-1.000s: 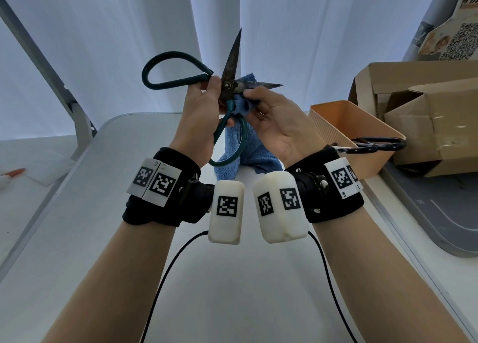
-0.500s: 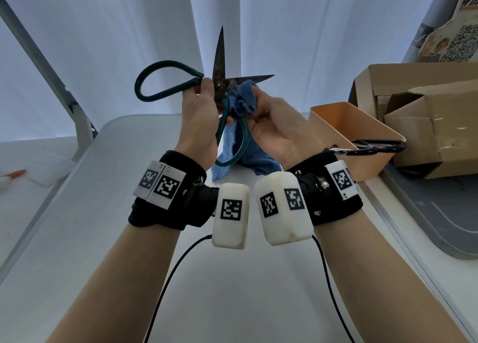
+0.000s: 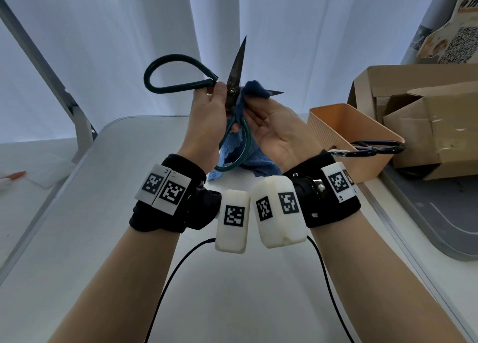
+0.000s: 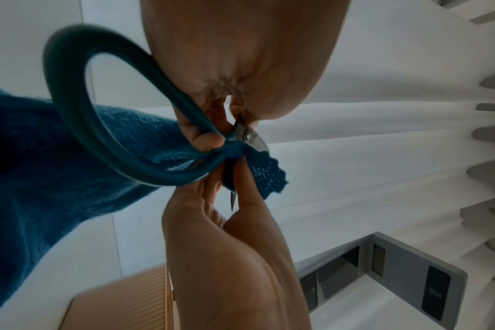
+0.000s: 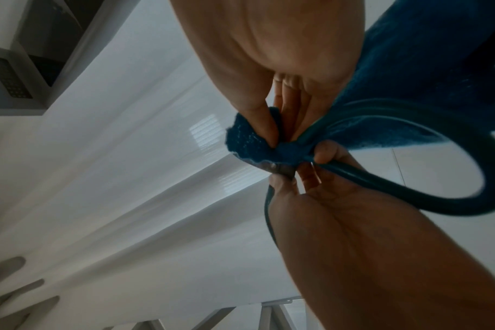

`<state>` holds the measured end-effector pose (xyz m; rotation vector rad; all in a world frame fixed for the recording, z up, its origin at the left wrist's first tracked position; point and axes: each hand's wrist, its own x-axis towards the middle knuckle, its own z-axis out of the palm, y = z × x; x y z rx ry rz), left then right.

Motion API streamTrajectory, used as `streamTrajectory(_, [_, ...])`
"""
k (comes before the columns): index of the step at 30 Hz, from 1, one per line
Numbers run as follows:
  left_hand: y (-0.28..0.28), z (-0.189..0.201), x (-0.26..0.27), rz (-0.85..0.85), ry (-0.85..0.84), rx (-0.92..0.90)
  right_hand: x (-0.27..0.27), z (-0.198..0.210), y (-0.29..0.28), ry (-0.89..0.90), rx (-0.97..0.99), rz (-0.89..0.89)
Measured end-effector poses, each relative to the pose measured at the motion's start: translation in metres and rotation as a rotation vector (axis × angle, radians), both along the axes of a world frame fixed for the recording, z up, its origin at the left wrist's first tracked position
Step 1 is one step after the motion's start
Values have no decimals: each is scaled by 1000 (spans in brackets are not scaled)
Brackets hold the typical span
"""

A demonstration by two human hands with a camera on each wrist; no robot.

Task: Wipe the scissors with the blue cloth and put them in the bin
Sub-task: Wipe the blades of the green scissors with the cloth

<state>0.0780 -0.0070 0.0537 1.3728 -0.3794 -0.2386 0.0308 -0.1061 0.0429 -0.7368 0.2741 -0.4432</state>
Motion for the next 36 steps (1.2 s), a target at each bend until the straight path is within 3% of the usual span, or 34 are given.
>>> streamTrajectory(9, [2,-1,-2,-53,-23,20,-5,4,1,39,-36,42])
streamTrajectory(17, [3,0,4,-21,-35,6,0,2,3,30,-65,68])
streamTrajectory(25, [29,11,29,79,-29,-42,-8,8,-19,163,-43,76])
streamTrajectory(36, [37,13,28,50,-128,92,-16,12,-35,-6,113,-48])
